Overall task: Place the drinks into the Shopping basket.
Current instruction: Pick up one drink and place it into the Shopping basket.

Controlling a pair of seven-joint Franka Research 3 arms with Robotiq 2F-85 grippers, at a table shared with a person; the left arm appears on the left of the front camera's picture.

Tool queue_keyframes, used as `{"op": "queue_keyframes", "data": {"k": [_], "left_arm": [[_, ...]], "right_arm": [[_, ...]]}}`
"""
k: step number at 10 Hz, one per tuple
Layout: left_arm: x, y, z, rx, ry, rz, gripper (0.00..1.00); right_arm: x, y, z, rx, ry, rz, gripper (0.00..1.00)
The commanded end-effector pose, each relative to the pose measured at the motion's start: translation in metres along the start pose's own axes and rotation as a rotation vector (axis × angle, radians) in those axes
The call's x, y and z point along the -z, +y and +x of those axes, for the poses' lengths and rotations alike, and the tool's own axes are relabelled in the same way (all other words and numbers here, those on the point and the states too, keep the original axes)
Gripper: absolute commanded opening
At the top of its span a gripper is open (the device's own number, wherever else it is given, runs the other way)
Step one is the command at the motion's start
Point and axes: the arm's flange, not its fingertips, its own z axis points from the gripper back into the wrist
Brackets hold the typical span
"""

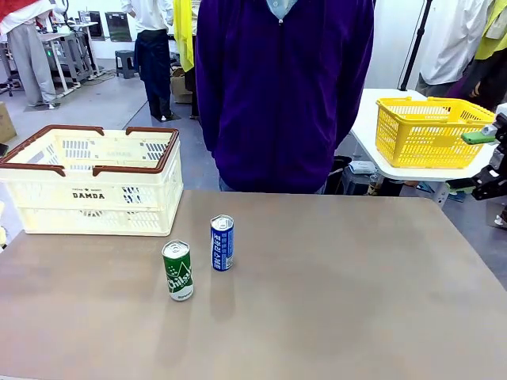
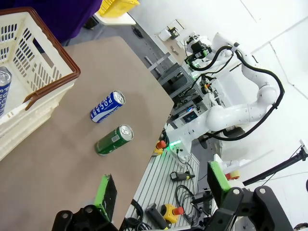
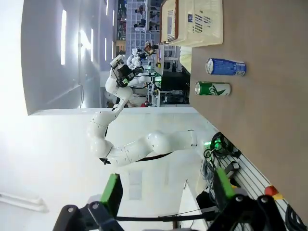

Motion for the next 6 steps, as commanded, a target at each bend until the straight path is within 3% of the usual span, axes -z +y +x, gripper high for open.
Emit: {"op": "queue_keyframes", "data": {"k": [1, 2, 3, 4, 6], "left_arm": [[0.000, 0.000, 0.000, 0.000, 0.000, 0.000, 1.00], [-0.001, -0.019, -0.008, -0.058, -0.057, -0.121, 1.00], [0.037, -0.059, 0.014, -0.205, -0.149, -0.053, 1.00], [0.086, -0.095, 0.041, -0.319, -0.105, -0.051, 1.00], [0.174, -0.129, 0.075, -0.401, 0.035, 0.194, 1.00]], "right_arm": [[-0.004, 0.003, 0.000, 0.017, 0.015, -0.015, 1.00], [-0.004, 0.003, 0.000, 0.017, 0.015, -0.015, 1.00], [-0.004, 0.003, 0.000, 0.017, 0.015, -0.015, 1.00], [-0.004, 0.003, 0.000, 0.017, 0.015, -0.015, 1.00], [-0.004, 0.003, 0.000, 0.017, 0.015, -0.015, 1.00]]}}
